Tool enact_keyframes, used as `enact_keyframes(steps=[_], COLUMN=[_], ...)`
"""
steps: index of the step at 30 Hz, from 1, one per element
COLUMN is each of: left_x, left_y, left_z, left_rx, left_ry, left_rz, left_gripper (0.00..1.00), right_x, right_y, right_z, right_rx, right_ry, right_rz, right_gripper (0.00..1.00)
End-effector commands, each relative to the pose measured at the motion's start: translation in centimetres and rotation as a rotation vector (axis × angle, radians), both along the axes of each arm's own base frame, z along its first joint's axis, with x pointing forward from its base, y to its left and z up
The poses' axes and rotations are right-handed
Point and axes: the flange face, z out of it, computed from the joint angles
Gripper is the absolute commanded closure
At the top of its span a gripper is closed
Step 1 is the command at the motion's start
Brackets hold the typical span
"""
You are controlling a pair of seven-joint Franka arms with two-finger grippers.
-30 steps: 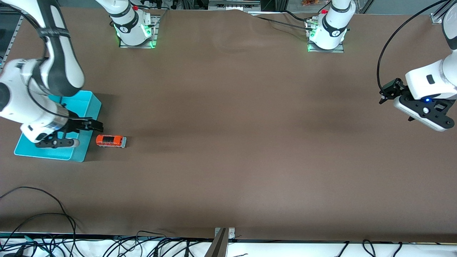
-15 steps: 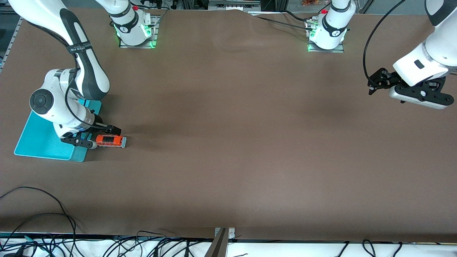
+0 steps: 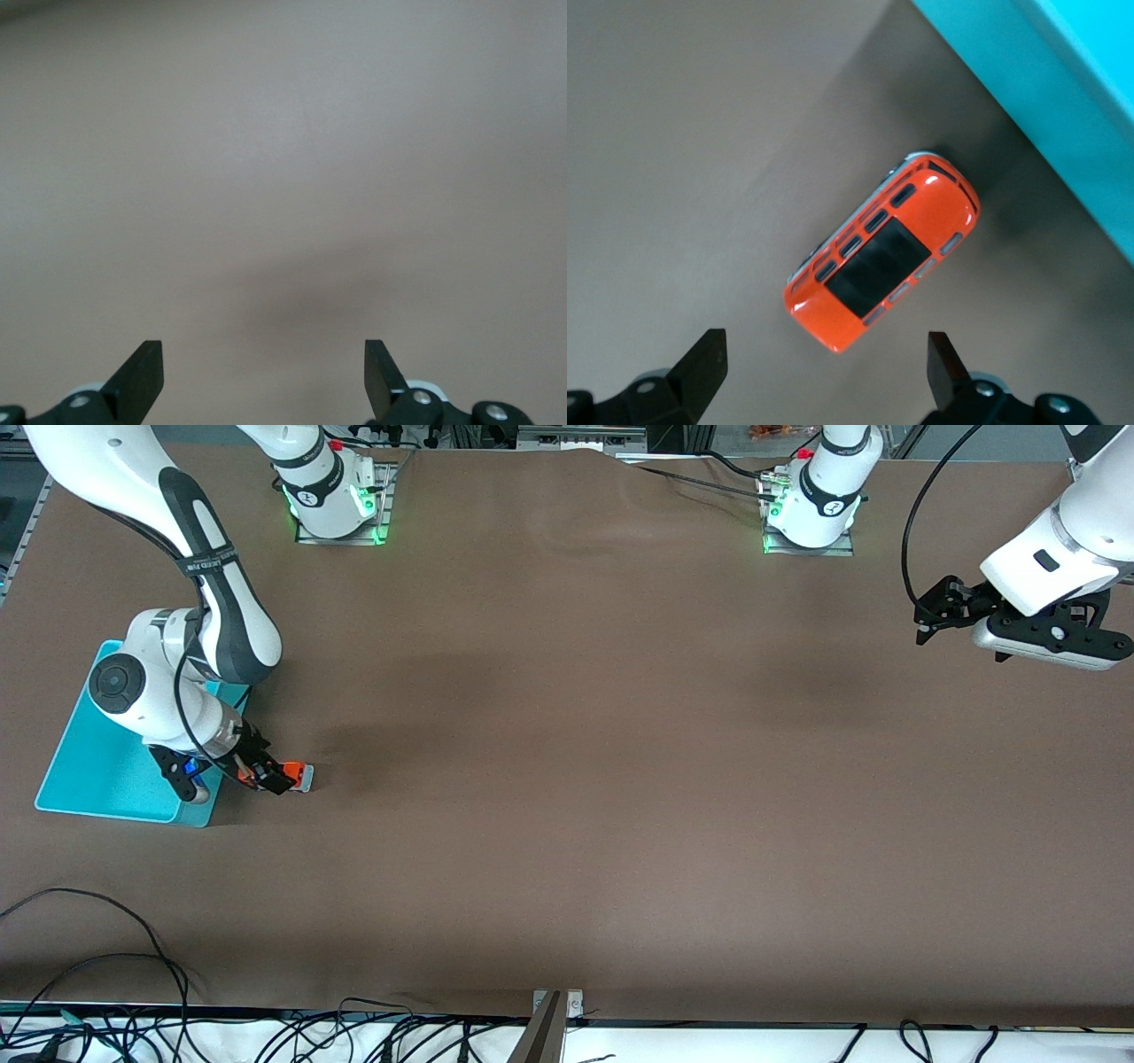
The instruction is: Wind up bus and store in blue box
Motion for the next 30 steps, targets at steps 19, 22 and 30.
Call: enact_keyframes(steps=[19,22,30], left_x=[0.4,0.5,1.4], left_y=[1.3,1.3,0.9], left_z=[1.2,1.0,1.9], left_rx=[-0.07,-0.068,-0.066], left_ry=[-0.032,-0.029,0.009], left_rz=[0.048,0.047,0.044], left_gripper=[0.0,0.0,0.0], right_x=[-0.1,-0.3,-0.3], right_y=[-3.9,-3.9,-3.8], right_z=[-4.2,-5.2,-5.9], right_rx=[-0.029,-0.037,-0.056], right_ry=[0.022,0.035,0.037], right_rz=[-0.347,-0.34,-0.315], right_gripper=[0.0,0.0,0.85])
